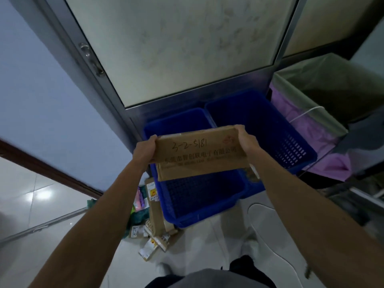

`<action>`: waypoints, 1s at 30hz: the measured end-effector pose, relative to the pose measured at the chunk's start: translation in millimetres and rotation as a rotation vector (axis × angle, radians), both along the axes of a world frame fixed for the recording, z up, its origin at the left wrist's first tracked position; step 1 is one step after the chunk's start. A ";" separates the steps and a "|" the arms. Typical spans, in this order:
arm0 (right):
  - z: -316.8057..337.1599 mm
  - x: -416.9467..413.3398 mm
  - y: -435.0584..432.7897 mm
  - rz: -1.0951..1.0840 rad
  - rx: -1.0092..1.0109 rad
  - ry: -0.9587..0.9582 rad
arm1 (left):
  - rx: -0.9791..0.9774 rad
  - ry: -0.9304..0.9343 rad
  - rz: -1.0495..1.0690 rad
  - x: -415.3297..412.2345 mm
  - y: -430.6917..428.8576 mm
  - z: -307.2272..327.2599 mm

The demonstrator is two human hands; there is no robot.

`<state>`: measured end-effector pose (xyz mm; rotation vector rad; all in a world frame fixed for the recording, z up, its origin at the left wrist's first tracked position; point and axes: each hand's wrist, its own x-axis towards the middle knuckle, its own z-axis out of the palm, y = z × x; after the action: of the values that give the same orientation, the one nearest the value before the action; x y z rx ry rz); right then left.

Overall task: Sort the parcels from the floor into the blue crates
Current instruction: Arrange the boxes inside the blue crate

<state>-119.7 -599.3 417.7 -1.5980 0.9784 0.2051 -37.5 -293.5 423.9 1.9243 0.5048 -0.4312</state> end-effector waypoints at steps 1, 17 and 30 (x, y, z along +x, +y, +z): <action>3.7 0.6 -15.0 0.021 -0.009 -0.002 | 0.016 -0.003 0.013 -0.1 -17.5 -1.8; -15.8 54.1 -186.2 0.112 -0.015 -0.057 | -0.090 -0.029 0.147 17.9 -183.1 -20.9; -34.4 82.0 -283.2 -0.069 -0.062 -0.045 | -0.238 -0.060 -0.087 86.0 -284.8 -5.7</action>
<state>-37.7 -882.5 383.3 -1.6156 1.0119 0.0915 48.5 -578.4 418.2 1.7274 0.3161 -0.4666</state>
